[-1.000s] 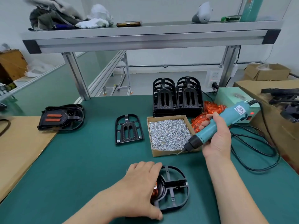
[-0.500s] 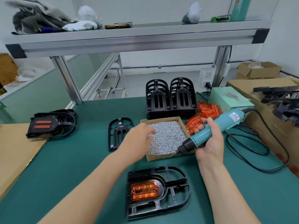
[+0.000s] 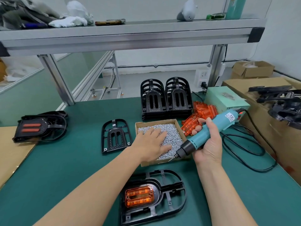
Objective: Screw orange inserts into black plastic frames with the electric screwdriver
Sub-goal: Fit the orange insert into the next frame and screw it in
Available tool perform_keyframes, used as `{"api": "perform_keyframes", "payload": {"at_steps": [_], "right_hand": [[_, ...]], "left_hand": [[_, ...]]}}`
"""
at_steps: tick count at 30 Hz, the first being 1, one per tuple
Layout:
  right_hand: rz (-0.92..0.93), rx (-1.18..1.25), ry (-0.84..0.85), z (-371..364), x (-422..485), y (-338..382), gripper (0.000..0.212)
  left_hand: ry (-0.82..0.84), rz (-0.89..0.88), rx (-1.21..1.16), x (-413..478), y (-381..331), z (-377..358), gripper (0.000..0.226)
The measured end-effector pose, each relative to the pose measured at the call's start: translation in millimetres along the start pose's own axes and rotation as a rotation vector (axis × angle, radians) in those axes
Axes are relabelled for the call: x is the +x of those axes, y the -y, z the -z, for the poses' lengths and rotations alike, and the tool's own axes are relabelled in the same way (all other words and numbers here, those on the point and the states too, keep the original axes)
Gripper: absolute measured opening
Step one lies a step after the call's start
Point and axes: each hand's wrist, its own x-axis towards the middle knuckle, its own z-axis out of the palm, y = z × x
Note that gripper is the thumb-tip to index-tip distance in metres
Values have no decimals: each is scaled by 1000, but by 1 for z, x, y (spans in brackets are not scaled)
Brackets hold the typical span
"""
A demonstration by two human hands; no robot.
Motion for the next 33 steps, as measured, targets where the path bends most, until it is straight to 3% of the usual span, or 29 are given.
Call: {"api": "perform_keyframes", "payload": {"at_steps": [10, 16, 21, 24, 27, 33], "right_hand": [[-16, 2, -8, 2, 1, -3, 20], [-21, 12, -14, -1, 0, -3, 41], [-13, -5, -22, -1, 1, -5, 32], [-17, 6, -22, 0, 1, -5, 36], [-23, 28, -17, 1, 0, -4, 27], [-8, 20, -83, -3, -8, -1, 17]], "left_hand": [[-113, -17, -44, 7, 7, 2, 62], [-282, -74, -52, 10, 17, 8, 24], [-369, -43, -152, 6, 15, 9, 20], [-442, 13, -293, 1, 13, 11, 14], [-468, 67, -428, -4, 9, 16, 10], [-406, 283, -1333, -36, -1, 27, 9]]}}
